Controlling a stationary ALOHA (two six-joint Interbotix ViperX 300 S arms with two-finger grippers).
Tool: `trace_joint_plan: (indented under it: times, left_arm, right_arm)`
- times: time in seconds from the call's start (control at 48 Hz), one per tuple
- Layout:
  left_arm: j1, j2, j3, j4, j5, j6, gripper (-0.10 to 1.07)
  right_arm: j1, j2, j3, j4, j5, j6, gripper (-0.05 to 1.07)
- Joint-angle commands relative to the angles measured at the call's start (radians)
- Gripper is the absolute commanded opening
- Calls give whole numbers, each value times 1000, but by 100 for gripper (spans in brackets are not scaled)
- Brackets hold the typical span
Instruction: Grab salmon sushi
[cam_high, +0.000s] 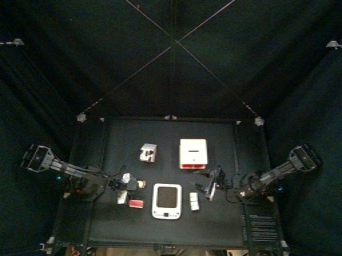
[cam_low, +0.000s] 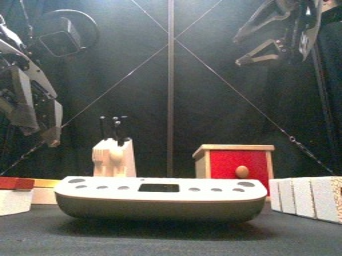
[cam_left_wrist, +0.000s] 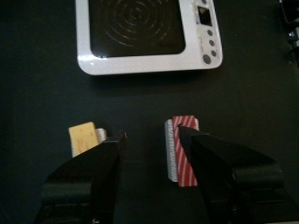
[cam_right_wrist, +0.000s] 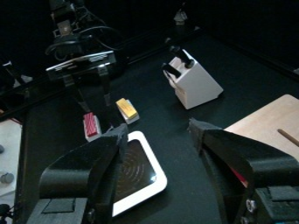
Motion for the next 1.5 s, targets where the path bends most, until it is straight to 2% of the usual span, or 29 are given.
trace_joint_plan:
  times: [0.0, 0.229, 0.479, 1.042, 1.479]
  left_arm:
    - [-26, 38, -54, -5, 28, -2, 87]
    - [-89, 144, -143, -5, 143, -3, 87]
    - [-106, 225, -212, -5, 236, -3, 87]
    - [-104, 290, -222, -17, 250, -2, 87]
    - [-101, 336, -244, -26, 305, 2, 86]
  right_arm:
    - [-2, -6, -8, 2, 3, 0, 91]
    - [-2, -6, -6, 2, 3, -2, 91]
    - [-2, -6, -8, 2, 3, -3, 91]
    - [-2, -6, -8, 2, 3, -3, 91]
    - [-2, -6, -8, 2, 5, -3, 91]
